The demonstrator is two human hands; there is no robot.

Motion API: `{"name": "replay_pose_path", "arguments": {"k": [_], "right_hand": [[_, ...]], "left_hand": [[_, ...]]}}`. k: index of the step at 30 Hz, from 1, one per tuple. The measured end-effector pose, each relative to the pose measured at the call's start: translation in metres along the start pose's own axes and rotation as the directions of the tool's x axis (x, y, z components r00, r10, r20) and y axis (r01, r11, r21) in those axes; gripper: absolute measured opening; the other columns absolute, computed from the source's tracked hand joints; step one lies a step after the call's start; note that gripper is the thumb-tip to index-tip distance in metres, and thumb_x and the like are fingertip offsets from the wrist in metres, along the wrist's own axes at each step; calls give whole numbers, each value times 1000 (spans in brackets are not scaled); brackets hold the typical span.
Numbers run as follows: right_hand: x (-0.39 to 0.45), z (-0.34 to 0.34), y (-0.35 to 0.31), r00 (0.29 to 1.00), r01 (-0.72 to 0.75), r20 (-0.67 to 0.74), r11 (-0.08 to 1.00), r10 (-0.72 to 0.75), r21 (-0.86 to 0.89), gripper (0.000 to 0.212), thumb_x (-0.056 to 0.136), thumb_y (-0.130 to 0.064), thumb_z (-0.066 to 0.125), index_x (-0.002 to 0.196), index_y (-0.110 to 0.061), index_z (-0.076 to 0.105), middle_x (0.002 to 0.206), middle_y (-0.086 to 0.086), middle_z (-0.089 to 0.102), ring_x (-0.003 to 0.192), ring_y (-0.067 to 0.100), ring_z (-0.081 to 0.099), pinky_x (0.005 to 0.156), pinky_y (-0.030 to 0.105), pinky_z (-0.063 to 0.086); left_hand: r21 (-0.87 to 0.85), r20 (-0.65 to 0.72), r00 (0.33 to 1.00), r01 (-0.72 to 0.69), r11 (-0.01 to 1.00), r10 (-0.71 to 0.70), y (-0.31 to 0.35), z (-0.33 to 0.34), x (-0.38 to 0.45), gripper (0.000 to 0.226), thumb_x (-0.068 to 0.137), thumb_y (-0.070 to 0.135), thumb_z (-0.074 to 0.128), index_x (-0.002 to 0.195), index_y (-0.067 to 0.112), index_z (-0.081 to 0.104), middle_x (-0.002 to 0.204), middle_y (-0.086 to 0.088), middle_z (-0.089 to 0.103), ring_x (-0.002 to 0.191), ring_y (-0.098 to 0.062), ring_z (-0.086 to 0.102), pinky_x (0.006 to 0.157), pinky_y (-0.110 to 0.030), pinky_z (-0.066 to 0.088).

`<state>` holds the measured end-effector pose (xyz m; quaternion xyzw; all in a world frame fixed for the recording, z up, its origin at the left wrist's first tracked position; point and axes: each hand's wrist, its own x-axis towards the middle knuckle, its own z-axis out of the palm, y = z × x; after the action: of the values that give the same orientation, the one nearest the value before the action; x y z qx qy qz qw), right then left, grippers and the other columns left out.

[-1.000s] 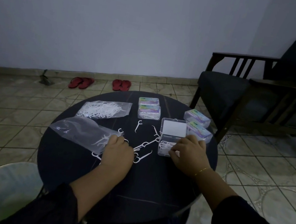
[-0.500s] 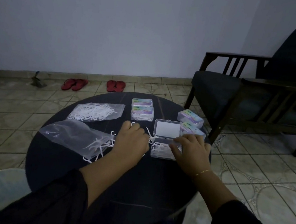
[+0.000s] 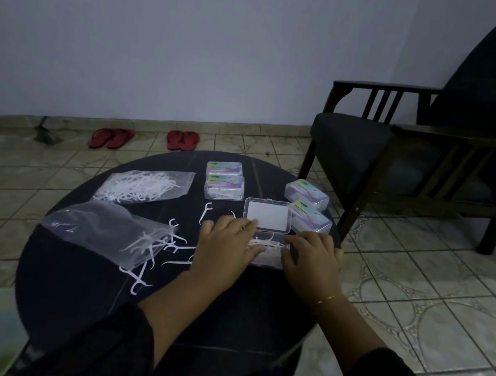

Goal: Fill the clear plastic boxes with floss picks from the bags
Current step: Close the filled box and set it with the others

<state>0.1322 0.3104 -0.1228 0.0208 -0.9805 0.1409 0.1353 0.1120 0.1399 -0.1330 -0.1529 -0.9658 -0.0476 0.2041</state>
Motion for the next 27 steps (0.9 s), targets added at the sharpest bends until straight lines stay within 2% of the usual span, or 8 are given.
{"name": "replay_pose_path", "arguments": {"k": [4, 9, 13, 16, 18, 21, 23, 27], "right_hand": [[-5, 5, -6, 1000, 18, -14, 999, -18, 28, 38, 95, -41, 44, 132, -36, 48, 133, -9, 46, 125, 14, 33, 95, 32, 26], [-12, 17, -12, 996, 84, -3, 996, -84, 1, 39, 95, -48, 42, 133, -39, 48, 139, -7, 41, 128, 17, 30, 95, 35, 25], [-15, 23, -14, 993, 121, 19, 991, -120, -54, 38, 96, -49, 38, 131, -38, 49, 144, -7, 36, 129, 18, 30, 94, 36, 25], [-16, 25, -13, 990, 141, 17, 987, -140, -74, 39, 96, -46, 39, 134, -36, 46, 144, -7, 37, 129, 19, 32, 94, 37, 26], [-17, 24, -14, 989, 144, 26, 987, -143, -76, 41, 91, -45, 48, 132, -37, 49, 137, -3, 48, 122, 22, 43, 89, 40, 33], [-17, 24, -14, 991, 132, 31, 987, -130, -93, 42, 84, -47, 57, 124, -37, 56, 127, 1, 57, 112, 25, 52, 81, 40, 40], [-17, 24, -14, 989, 145, 39, 984, -142, -103, 41, 88, -50, 52, 126, -35, 55, 135, 1, 50, 120, 25, 46, 87, 41, 35], [-17, 25, -12, 989, 151, 2, 986, -151, -66, 45, 91, -51, 46, 131, -30, 50, 144, -4, 39, 130, 20, 33, 96, 39, 27]], "left_hand": [[-259, -43, 971, 216, 941, -234, -5, 5, -21, 70, 85, 69, 28, 138, 27, 45, 141, 10, 44, 129, -15, 36, 96, -35, 22], [-309, -109, 954, 235, 922, -280, -5, 14, -30, 56, 77, 63, 36, 113, 31, 65, 126, 13, 56, 120, -12, 44, 90, -30, 20], [-238, -129, 974, 153, 959, -187, -6, 20, -32, 38, 82, 48, 42, 102, 33, 71, 117, 11, 60, 111, -16, 49, 84, -32, 25], [-159, -128, 990, 42, 986, -63, -4, 21, -32, 37, 85, 42, 41, 108, 33, 68, 118, 13, 61, 108, -15, 46, 80, -34, 33], [-121, -112, 994, 3, 993, -17, -4, 22, -32, 39, 86, 40, 40, 116, 31, 65, 119, 14, 61, 108, -13, 43, 78, -34, 36], [-124, -67, 998, -9, 992, 1, -4, 21, -32, 47, 88, 38, 37, 130, 28, 55, 124, 16, 60, 110, -12, 41, 81, -33, 34], [-160, -63, 998, -7, 987, -3, -3, 21, -32, 50, 88, 36, 37, 135, 26, 51, 123, 16, 60, 109, -12, 43, 81, -33, 33], [-177, -52, 996, 58, 982, -68, -4, 19, -33, 47, 87, 36, 35, 128, 26, 57, 132, 14, 55, 112, -13, 43, 83, -33, 36]]}}
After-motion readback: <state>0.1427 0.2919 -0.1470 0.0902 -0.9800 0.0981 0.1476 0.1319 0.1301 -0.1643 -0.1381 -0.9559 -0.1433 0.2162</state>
